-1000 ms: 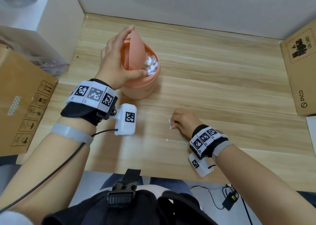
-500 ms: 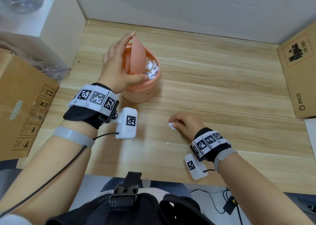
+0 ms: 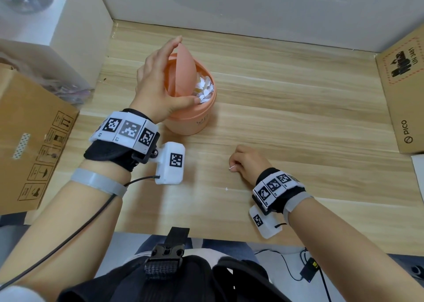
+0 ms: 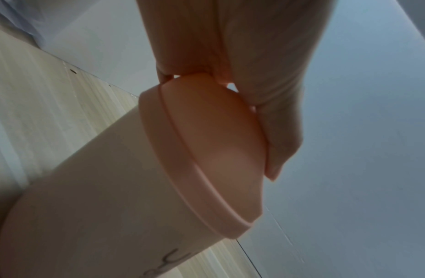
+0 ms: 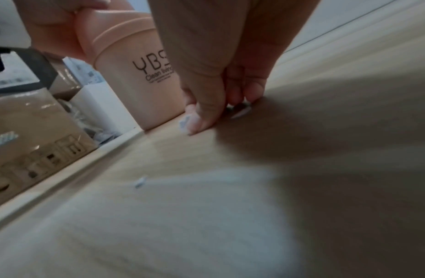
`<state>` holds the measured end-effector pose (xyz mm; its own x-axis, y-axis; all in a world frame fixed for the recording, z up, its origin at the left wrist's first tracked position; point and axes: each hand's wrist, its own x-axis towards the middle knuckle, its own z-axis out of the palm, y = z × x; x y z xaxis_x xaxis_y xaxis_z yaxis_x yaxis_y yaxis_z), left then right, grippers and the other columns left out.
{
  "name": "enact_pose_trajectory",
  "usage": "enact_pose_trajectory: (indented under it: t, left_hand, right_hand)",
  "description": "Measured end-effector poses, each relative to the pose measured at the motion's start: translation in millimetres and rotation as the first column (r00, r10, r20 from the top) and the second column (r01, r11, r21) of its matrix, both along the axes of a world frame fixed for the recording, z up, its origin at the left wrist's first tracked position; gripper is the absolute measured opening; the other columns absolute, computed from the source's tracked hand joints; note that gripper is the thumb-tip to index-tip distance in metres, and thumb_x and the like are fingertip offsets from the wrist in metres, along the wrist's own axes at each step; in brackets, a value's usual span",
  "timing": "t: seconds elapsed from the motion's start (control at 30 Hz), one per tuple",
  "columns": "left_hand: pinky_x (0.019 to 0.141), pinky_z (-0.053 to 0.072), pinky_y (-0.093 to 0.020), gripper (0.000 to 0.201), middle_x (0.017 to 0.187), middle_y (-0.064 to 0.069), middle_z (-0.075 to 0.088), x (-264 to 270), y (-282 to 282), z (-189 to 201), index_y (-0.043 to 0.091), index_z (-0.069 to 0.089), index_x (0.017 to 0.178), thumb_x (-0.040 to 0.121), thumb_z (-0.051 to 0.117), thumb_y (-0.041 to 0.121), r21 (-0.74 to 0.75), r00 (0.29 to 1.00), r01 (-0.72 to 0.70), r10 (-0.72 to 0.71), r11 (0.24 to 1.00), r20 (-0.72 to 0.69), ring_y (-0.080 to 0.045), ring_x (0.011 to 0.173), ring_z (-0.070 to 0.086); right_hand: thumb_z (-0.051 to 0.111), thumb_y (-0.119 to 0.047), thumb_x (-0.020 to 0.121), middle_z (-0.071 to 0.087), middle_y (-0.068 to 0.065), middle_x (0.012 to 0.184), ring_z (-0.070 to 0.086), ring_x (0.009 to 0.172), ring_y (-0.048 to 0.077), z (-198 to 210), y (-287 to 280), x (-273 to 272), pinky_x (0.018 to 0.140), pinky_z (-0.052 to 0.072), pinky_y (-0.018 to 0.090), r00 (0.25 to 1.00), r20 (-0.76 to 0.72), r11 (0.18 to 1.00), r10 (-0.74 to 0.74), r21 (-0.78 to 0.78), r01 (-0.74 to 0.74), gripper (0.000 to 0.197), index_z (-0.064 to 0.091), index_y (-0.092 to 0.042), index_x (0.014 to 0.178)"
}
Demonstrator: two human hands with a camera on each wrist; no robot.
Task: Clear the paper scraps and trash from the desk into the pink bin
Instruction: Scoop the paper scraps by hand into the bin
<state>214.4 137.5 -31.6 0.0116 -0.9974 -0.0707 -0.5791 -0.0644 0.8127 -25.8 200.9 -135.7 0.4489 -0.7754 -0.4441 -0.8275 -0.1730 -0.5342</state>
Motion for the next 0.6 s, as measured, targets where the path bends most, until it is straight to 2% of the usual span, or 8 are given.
enact_pose_trajectory:
  t: [0.07,0.13,0.2,0.27,0.37,0.4,0.53,0.6]
  left_hand:
    - [0.107,0.026,-0.037,0.103,0.143,0.0,0.03,-1,0,0,0.048,0.022,0.138,0.047,0.068,0.053,0.004,1.0,-0.001,0.001,1.0,-0.003,-0.023,0.13,0.03]
    - [0.106,0.025,-0.036,0.103,0.143,0.0,0.03,0,1,1,0.048,0.022,0.138,0.046,0.068,0.053,0.005,1.0,-0.002,0.002,1.0,-0.005,-0.023,0.131,0.029]
    - [0.106,0.024,-0.036,0.103,0.143,0.0,0.03,-1,0,1,0.048,0.021,0.138,0.046,0.067,0.054,0.0,1.0,0.001,-0.001,1.0,0.001,-0.023,0.131,0.028]
    - [0.105,0.024,-0.035,0.103,0.143,0.0,0.03,-1,0,2,0.047,0.022,0.138,0.046,0.067,0.054,-0.003,1.0,0.001,-0.001,1.0,0.005,-0.023,0.13,0.028]
    - [0.104,0.024,-0.035,0.102,0.142,0.001,0.03,-1,1,2,0.049,0.022,0.137,0.046,0.067,0.054,0.003,1.0,-0.008,0.008,1.0,0.0,-0.023,0.129,0.028]
    - [0.104,0.025,-0.036,0.102,0.142,0.001,0.03,-2,1,2,0.05,0.022,0.136,0.046,0.067,0.054,0.006,1.0,-0.009,0.009,1.0,-0.001,-0.024,0.129,0.028]
    - [0.105,0.025,-0.037,0.102,0.144,0.001,0.029,-2,2,3,0.048,0.022,0.138,0.046,0.067,0.053,0.006,1.0,-0.005,0.005,1.0,0.01,-0.025,0.129,0.028]
    - [0.104,0.024,-0.037,0.103,0.144,0.0,0.03,-3,2,3,0.047,0.022,0.138,0.046,0.067,0.053,0.005,1.0,-0.002,0.002,1.0,0.012,-0.025,0.129,0.028]
  right_hand:
    - [0.06,-0.006,0.081,0.05,0.002,0.085,0.05,0.081,0.022,5,-2,-6,0.072,0.034,0.024,0.985,0.078,0.987,-0.155,0.043,0.152,0.009,0.057,-0.011,0.074]
    - [0.06,-0.004,0.08,0.055,0.003,0.08,0.05,0.076,0.019,10,-2,-20,0.069,0.038,0.024,0.925,0.15,0.936,-0.35,0.013,0.352,0.016,0.053,-0.016,0.072]
    - [0.062,-0.003,0.079,0.057,0.002,0.075,0.051,0.074,0.019,15,0,-34,0.066,0.037,0.022,0.894,0.165,0.905,-0.417,-0.012,0.424,0.018,0.055,-0.017,0.07]
    - [0.063,-0.005,0.078,0.056,-0.002,0.072,0.052,0.074,0.018,15,4,-40,0.067,0.037,0.023,0.915,0.122,0.922,-0.385,0.02,0.386,0.017,0.058,-0.019,0.071]
    - [0.063,-0.011,0.08,0.052,-0.011,0.07,0.05,0.075,0.014,10,11,-39,0.064,0.034,0.009,0.955,0.067,0.957,-0.29,0.04,0.288,0.003,0.066,-0.012,0.081]
    - [0.064,-0.014,0.081,0.05,-0.013,0.07,0.049,0.075,0.013,7,13,-38,0.063,0.033,0.009,0.965,0.046,0.966,-0.259,0.023,0.258,0.006,0.066,-0.01,0.084]
    - [0.063,-0.014,0.082,0.061,0.003,0.083,0.054,0.08,0.021,-1,17,-32,0.072,0.039,0.027,0.972,0.013,0.97,-0.235,-0.068,0.235,0.009,0.067,-0.006,0.082]
    - [0.058,-0.009,0.084,0.061,0.012,0.089,0.056,0.084,0.029,-4,20,-28,0.07,0.041,0.033,0.981,-0.022,0.977,-0.192,-0.1,0.189,0.009,0.064,-0.004,0.081]
